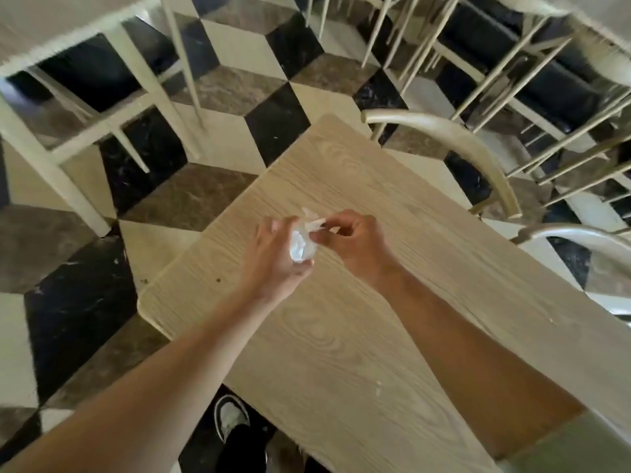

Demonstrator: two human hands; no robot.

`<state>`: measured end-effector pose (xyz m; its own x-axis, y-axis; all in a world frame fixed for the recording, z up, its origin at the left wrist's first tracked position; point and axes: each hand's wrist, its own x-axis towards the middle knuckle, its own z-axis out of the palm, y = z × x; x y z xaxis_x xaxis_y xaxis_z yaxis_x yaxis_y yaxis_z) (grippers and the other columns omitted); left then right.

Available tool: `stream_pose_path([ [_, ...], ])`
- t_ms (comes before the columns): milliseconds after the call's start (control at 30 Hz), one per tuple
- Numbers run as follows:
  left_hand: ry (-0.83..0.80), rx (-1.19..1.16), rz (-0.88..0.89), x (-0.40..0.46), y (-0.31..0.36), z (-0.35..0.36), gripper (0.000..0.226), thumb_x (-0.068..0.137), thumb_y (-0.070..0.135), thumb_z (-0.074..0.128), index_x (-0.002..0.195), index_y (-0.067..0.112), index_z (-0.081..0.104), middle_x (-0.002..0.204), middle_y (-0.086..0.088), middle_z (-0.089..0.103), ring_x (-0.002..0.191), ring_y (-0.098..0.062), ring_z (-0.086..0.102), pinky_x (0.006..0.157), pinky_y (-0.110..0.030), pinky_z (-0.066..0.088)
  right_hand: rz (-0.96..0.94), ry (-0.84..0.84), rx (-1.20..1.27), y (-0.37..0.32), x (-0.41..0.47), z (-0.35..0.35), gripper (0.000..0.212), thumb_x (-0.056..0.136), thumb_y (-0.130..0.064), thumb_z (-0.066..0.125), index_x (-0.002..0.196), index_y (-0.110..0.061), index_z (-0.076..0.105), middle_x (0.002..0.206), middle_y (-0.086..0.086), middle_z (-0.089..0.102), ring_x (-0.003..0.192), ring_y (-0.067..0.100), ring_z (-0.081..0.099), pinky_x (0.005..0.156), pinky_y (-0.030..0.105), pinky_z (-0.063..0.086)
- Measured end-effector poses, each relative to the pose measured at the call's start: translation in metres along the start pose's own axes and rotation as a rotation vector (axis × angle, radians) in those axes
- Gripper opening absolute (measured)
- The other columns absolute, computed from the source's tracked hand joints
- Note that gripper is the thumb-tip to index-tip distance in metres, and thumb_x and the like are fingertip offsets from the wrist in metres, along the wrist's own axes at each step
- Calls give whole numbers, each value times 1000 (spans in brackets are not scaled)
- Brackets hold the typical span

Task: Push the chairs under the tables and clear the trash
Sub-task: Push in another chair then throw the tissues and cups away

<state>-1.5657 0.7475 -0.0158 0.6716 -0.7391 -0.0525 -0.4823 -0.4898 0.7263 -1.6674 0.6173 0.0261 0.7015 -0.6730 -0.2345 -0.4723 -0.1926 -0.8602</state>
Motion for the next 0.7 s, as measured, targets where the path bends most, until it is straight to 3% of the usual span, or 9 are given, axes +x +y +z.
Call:
stream_pose_path([
  [133, 115, 43, 32, -16, -51, -68, 70, 62, 22, 89, 125, 21, 57, 112, -9, 61, 104, -31, 56, 85, -36, 47, -217, -350, -695, -69, 18, 96, 12, 93, -29, 70, 101, -27, 79, 95, -4, 68, 86, 15, 64, 76, 32, 50],
  [233, 163, 58, -26, -29, -87, -124, 73, 66, 24, 92, 130, 16, 57, 121, -8, 60, 113, -26, 51, 94, -29, 41, -488, -314, -1051, -112, 20, 165, 16, 93, -27, 70, 108, -22, 75, 105, 1, 63, 97, 19, 60, 81, 32, 54],
  [300, 220, 56, -78, -38, -114, -168, 74, 67, 25, 91, 131, 13, 56, 123, -5, 60, 114, -23, 51, 99, -30, 42, -679, -236, -1016, -146, 19, 214, 20, 85, -26, 80, 101, -15, 77, 100, 2, 59, 95, 18, 52, 77, 31, 54],
  [433, 352, -8, -184, -44, -155, -232, 77, 71, 26, 89, 137, 12, 53, 130, -3, 58, 119, -20, 47, 105, -23, 32, -837, -249, -919, -198, 32, 288, 23, 81, -30, 84, 97, -17, 76, 107, 2, 57, 100, 18, 45, 85, 34, 53],
  [567, 441, -10, -314, -41, -216, -299, 70, 75, 22, 86, 136, 15, 53, 129, -3, 56, 124, -22, 43, 110, -37, 39, -965, -447, -878, -250, 54, 365, 21, 81, -26, 84, 99, -18, 77, 104, 4, 71, 103, 23, 58, 93, 38, 49],
  [633, 476, -12, -362, -27, -250, -328, 71, 75, 24, 86, 137, 17, 54, 131, -3, 55, 126, -23, 42, 109, -34, 36, -944, -582, -797, -272, 76, 401, 14, 88, -21, 77, 102, -18, 77, 102, 5, 74, 98, 25, 65, 90, 40, 51],
  [700, 462, 34, -386, -5, -282, -356, 67, 77, 31, 83, 137, 19, 55, 132, 0, 56, 124, -21, 43, 104, -25, 29, -803, -719, -677, -289, 107, 435, 16, 96, -26, 65, 108, -25, 75, 111, 1, 71, 102, 20, 64, 91, 39, 53],
])
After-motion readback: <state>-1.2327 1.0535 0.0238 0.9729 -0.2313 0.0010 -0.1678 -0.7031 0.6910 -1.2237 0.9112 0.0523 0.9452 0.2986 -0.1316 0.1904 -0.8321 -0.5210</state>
